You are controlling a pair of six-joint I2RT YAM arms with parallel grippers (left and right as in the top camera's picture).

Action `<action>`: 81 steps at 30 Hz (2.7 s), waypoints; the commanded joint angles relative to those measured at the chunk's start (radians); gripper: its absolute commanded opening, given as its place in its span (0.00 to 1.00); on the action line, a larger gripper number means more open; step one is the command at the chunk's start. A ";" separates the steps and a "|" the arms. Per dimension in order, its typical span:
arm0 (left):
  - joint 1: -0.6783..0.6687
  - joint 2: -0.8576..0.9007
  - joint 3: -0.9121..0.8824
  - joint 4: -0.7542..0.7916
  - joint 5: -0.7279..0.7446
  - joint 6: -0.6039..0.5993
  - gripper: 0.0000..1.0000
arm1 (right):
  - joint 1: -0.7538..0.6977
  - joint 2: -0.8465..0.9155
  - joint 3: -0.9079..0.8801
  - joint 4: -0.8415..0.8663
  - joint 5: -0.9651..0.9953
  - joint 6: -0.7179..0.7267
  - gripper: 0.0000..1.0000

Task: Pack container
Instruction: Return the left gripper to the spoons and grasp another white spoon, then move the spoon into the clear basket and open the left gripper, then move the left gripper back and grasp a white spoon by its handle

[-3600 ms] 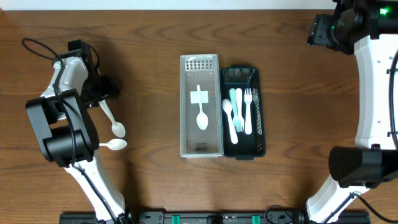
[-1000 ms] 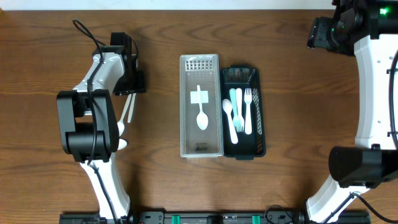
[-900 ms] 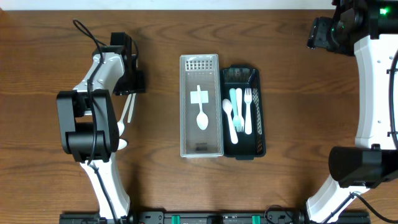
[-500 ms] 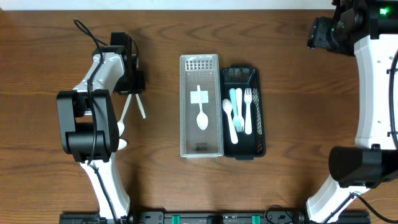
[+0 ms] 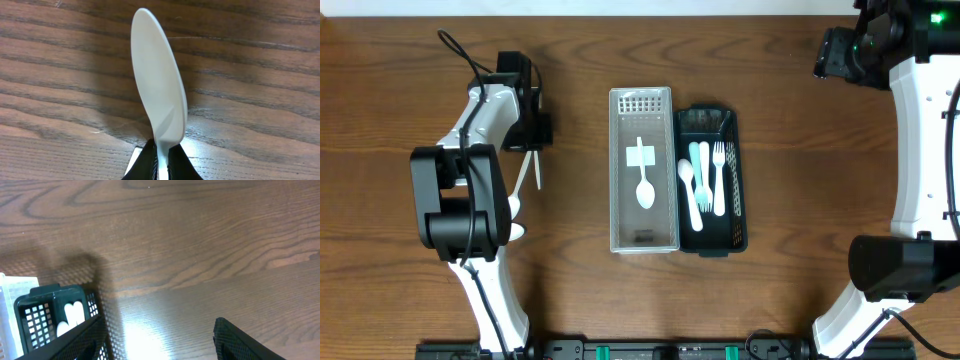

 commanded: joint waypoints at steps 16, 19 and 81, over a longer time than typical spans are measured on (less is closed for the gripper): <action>-0.065 -0.235 0.019 -0.138 -0.007 0.002 0.06 | -0.008 0.004 -0.008 -0.001 0.006 0.001 0.72; -0.122 -0.327 0.019 -0.186 -0.007 0.002 0.06 | -0.008 0.004 -0.008 -0.001 0.006 0.001 0.72; 0.194 -0.400 -0.188 -0.117 -0.047 0.175 0.88 | -0.008 0.004 -0.008 -0.015 0.006 0.001 0.73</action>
